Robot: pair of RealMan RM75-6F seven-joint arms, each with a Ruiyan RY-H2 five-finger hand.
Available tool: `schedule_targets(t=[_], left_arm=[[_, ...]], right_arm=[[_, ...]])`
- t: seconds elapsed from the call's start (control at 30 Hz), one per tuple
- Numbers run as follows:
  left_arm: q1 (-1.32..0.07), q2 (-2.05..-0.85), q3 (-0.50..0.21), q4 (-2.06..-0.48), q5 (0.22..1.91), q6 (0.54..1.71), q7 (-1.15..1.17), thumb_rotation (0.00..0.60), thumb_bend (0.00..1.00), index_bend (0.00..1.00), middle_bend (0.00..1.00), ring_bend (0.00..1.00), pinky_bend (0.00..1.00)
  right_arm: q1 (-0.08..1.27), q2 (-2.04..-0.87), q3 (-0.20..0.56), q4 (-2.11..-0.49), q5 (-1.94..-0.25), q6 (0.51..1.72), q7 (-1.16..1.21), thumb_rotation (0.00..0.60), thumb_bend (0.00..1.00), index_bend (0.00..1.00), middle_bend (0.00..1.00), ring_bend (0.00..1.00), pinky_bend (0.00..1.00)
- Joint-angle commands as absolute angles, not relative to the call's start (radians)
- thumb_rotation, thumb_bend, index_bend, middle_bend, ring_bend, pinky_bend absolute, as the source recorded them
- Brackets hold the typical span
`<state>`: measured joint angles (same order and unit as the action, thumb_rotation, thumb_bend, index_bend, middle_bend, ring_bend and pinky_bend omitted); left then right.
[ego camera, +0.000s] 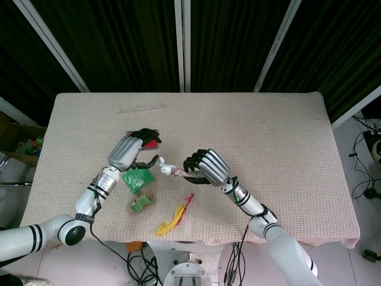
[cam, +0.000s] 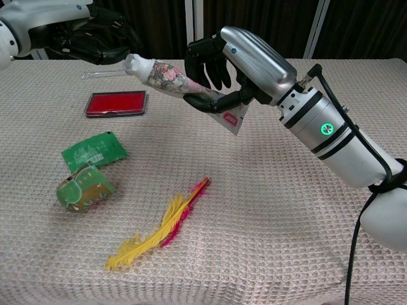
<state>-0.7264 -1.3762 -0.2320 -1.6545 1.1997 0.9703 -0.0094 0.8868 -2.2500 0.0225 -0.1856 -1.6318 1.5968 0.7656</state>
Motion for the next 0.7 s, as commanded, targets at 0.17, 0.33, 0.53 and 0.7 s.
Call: schedule_targets(t=[0.17,0.33,0.53,0.7], left_arm=[[-0.733,-1.378,-0.231,-1.654,1.193,0.956,-0.019,0.367,0.37,0.29,0.18,0.11,0.21],[-0.735,-1.377,-0.228,-1.656,1.189,0.948,-0.025,0.366,0.37,0.29,0.18,0.11,0.21],[-0.712,-1.347,-0.228,-1.675,1.203,0.986,-0.03,0.366,0.36,0.27,0.18,0.11,0.21],[-0.674,-1.305,-0.211,-1.696,1.218,1.039,0.007,0.363,0.36,0.27,0.18,0.11,0.21]], right_arm=[[0.889,-2.25,0.022,-0.187,-1.632,1.606,0.765,0.6,0.63,1.0,0.86,0.69,0.77],[0.889,-2.251,0.021,-0.188,-1.632,1.614,0.765,0.6,0.63,1.0,0.86,0.69,0.77],[0.863,-2.237,0.023,-0.187,-1.624,1.598,0.782,0.6,0.63,1.0,0.86,0.7,0.77],[0.842,-2.217,0.032,-0.184,-1.611,1.6,0.791,0.6,0.63,1.0,0.86,0.7,0.77]])
